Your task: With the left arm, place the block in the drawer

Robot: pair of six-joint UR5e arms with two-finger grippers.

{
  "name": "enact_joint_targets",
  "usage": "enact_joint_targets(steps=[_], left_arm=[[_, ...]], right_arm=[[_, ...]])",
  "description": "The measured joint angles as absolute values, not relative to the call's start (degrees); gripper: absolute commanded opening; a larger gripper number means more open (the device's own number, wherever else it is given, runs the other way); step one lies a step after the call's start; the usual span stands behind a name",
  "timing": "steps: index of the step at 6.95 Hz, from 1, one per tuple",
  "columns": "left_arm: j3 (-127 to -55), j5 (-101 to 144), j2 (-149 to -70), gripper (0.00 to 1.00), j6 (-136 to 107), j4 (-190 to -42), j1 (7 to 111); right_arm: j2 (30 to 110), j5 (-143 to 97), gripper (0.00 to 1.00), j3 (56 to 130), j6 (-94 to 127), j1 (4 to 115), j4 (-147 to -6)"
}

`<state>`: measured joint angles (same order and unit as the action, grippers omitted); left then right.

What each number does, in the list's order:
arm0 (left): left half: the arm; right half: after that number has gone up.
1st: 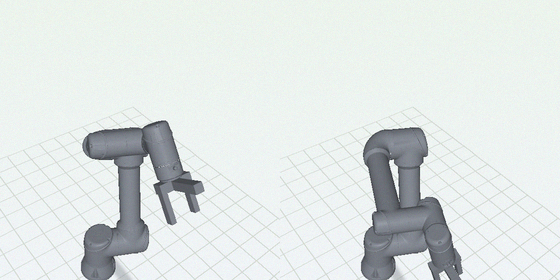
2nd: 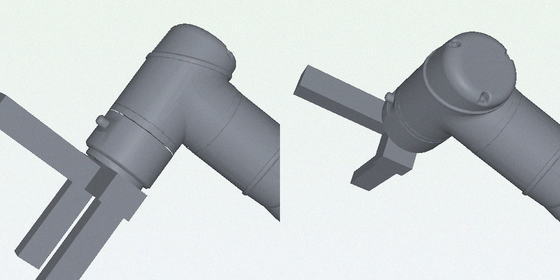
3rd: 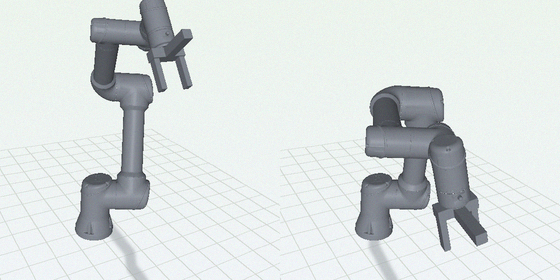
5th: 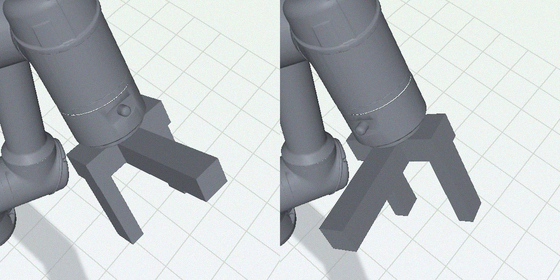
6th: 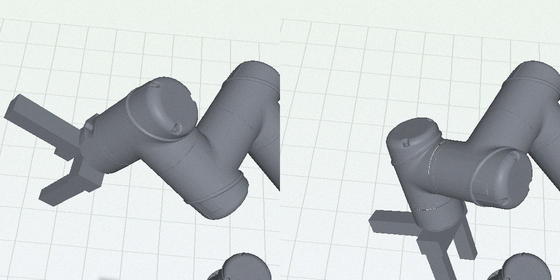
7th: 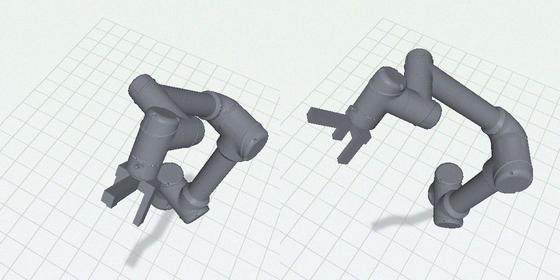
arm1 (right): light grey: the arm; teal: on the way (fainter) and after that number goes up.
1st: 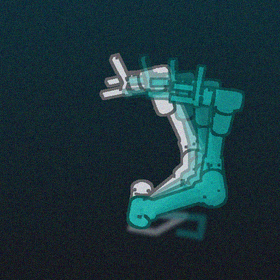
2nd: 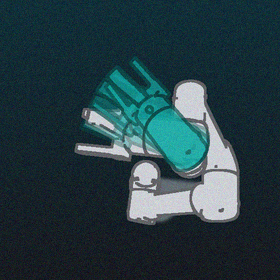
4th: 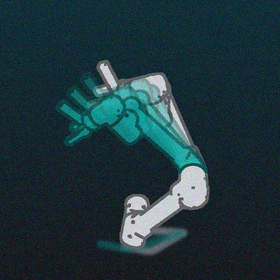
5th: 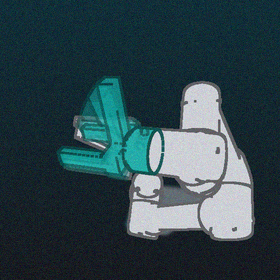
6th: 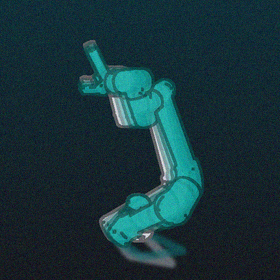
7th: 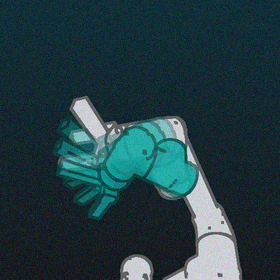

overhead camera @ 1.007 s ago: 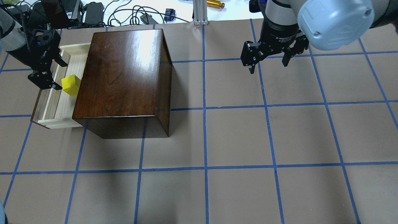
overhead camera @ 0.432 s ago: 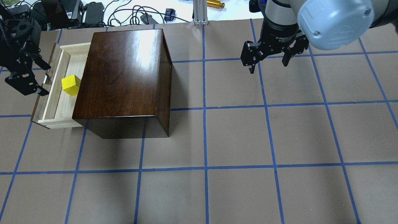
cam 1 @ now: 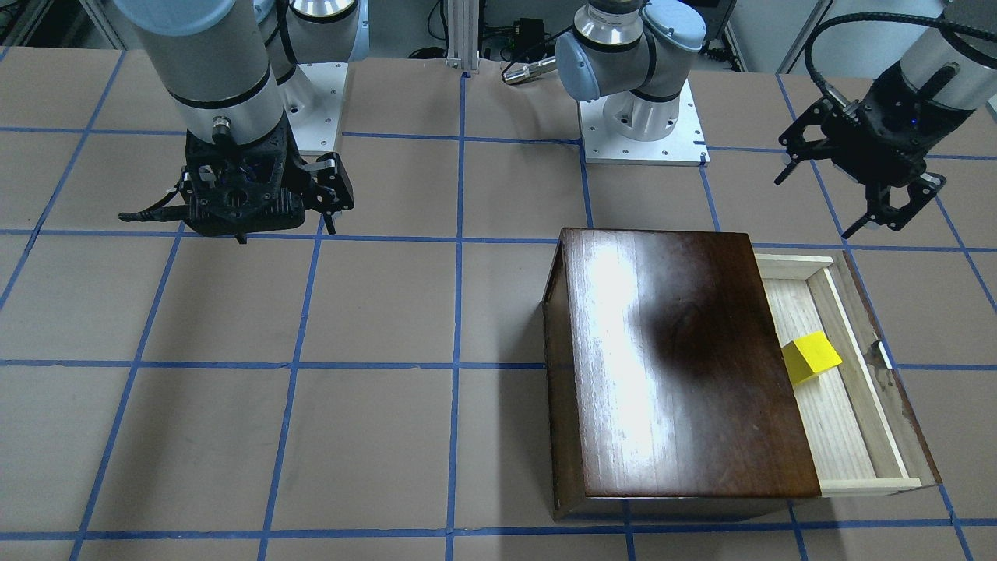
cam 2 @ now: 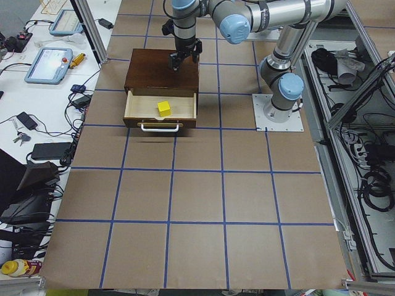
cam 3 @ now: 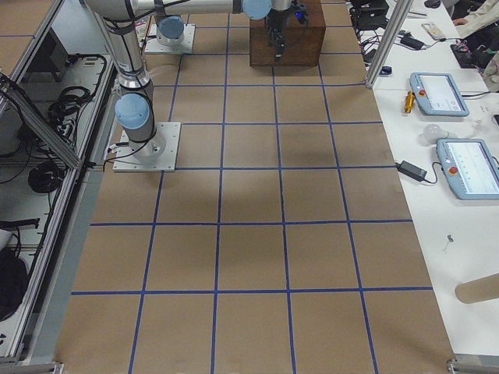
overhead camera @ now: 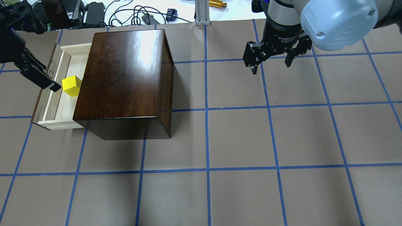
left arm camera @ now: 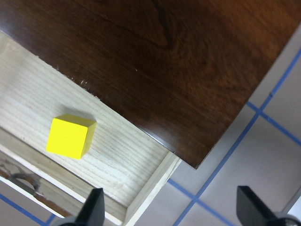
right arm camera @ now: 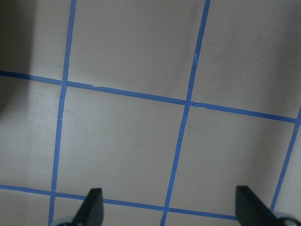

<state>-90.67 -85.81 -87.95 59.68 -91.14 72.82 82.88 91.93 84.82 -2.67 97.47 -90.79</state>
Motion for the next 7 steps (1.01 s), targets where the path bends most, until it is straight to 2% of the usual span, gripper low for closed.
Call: enact_joint_targets(steps=[3,5,7], left_arm=[[-90.70,-89.62,-89.81,1.00,27.28,-85.68,84.92],[-90.62,-91.36,-90.49,1.00,8.48,-83.74,88.94],[-90.55,-92.49,-90.29,1.00,0.82,-83.60,90.11]], right_arm=[[82.88,91.93,1.00,84.81,-2.64,97.47,-90.79],[82.88,91.93,1.00,84.82,-2.65,97.47,-90.79],[82.88,91.93,1.00,84.81,-2.70,97.47,-90.79]])
